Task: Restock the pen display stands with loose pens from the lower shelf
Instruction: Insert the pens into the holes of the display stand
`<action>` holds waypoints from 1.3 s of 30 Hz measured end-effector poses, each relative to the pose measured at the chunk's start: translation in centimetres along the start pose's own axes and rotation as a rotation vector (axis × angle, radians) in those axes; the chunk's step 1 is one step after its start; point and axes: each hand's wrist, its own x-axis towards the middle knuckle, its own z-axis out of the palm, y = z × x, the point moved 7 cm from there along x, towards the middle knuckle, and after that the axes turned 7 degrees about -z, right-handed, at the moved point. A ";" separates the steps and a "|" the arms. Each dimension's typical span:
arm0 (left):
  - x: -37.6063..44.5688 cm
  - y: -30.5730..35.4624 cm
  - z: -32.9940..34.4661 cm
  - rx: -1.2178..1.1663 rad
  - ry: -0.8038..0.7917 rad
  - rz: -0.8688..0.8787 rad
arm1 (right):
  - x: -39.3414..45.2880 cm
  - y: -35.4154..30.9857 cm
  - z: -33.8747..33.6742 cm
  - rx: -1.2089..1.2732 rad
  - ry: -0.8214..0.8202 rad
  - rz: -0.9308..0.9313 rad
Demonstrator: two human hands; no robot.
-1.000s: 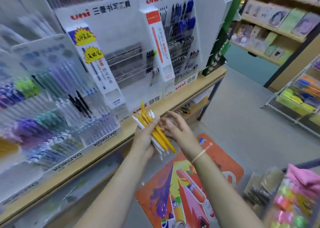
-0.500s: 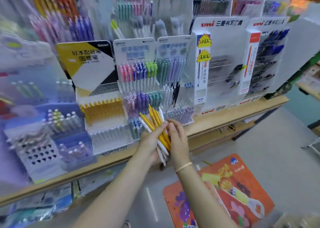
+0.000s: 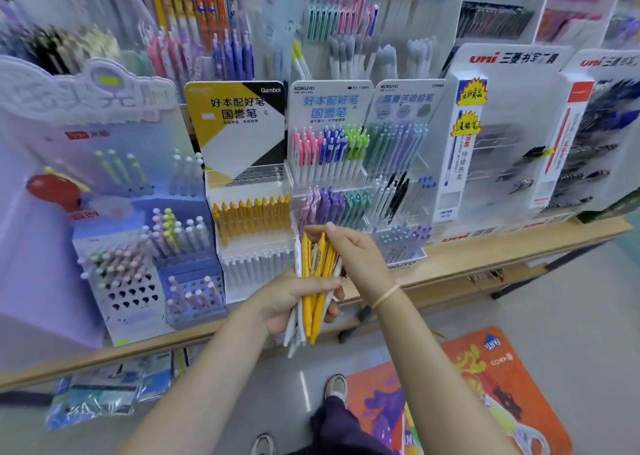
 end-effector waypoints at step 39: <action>-1.9 -3.5 -16.3 -0.270 0.614 0.015 | 9.1 7.7 4.9 -0.178 -0.059 -0.014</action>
